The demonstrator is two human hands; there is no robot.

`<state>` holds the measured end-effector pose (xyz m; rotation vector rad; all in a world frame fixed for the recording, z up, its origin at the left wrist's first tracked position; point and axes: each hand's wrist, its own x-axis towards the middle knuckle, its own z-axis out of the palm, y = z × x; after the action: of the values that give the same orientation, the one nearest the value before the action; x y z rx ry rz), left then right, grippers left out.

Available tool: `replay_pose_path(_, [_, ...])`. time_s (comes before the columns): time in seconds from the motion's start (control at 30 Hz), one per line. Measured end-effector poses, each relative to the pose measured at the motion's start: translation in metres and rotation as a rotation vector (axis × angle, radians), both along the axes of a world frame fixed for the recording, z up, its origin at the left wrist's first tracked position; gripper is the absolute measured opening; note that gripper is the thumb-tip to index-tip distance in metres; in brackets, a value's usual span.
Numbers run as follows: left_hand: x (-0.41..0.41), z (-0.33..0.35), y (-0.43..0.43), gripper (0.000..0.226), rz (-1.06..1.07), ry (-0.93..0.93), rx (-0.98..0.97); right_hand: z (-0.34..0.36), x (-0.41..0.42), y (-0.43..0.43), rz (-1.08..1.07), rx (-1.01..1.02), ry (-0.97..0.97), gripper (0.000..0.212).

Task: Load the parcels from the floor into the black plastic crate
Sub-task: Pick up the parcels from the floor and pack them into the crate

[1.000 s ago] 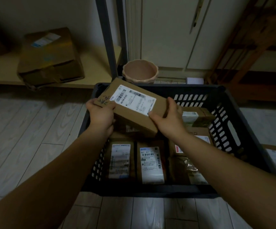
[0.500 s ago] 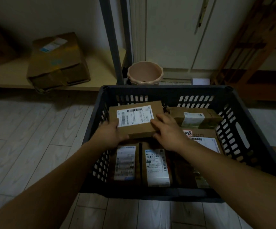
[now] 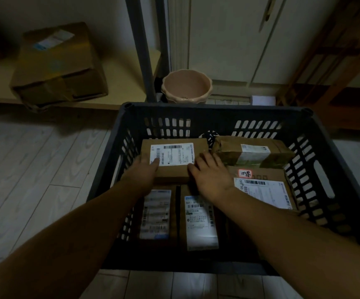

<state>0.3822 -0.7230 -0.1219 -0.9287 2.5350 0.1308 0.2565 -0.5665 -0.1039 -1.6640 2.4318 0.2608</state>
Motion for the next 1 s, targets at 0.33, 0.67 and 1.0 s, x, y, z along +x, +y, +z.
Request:
replay_pose_path(0.33, [-0.006, 0.0, 0.0, 0.09, -0.096, -0.034, 0.044, -0.013, -0.002, -0.009, -0.029, 0.12, -0.037, 0.078])
replay_pose_path(0.67, [-0.025, -0.006, 0.02, 0.094, -0.173, -0.033, 0.026, 0.01, -0.069, 0.034, -0.442, -0.015, -0.003, 0.1])
replay_pose_path(1.0, [-0.016, 0.106, 0.025, 0.1, 0.067, -0.076, 0.248, 0.099, -0.051, 0.072, -0.463, 0.152, -0.202, 0.095])
